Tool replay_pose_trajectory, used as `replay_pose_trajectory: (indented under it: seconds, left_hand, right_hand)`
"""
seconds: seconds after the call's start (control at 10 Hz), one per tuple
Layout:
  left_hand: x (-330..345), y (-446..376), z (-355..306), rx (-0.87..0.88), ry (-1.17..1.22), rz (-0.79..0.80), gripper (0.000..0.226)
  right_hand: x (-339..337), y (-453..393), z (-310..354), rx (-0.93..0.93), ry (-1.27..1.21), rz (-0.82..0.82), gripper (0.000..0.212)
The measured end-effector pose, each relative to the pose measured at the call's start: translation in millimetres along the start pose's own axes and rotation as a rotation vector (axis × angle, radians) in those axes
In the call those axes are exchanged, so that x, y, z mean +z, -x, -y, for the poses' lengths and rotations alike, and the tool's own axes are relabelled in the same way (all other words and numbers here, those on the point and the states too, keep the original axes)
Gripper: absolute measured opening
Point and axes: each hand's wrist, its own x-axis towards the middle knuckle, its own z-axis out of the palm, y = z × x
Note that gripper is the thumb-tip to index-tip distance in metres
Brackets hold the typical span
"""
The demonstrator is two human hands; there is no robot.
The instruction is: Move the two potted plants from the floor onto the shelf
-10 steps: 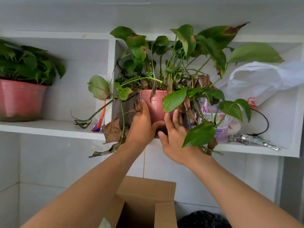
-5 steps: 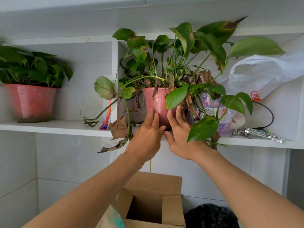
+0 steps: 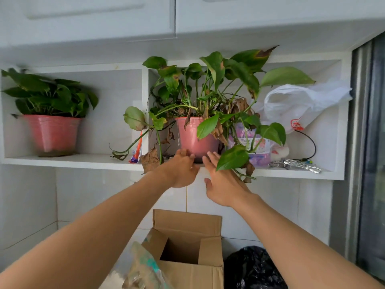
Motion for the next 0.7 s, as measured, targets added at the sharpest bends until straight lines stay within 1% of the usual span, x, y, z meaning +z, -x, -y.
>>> replay_pose_trajectory:
  seconds: [0.2, 0.3, 0.5, 0.6, 0.7]
  left_hand:
    - [-13, 33, -11, -0.002, -0.046, 0.076, 0.058]
    - [-24, 49, -19, 0.016, -0.074, 0.113, 0.057]
    - [-37, 78, -25, 0.004, -0.074, 0.103, 0.053]
    - [-32, 91, -28, -0.043, -0.033, 0.119, 0.052]
    - [-19, 111, -31, -0.104, 0.026, 0.097, 0.050]
  right_hand:
    - [-31, 30, 8, 0.113, -0.242, 0.138, 0.073]
    - [-43, 43, 10, 0.181, -0.345, 0.168, 0.071]
    - [-60, 70, 5, 0.252, -0.488, 0.146, 0.069]
    - [-61, 86, -2, 0.266, -0.546, 0.129, 0.068]
    - [-57, 106, -7, 0.321, -0.654, 0.122, 0.064]
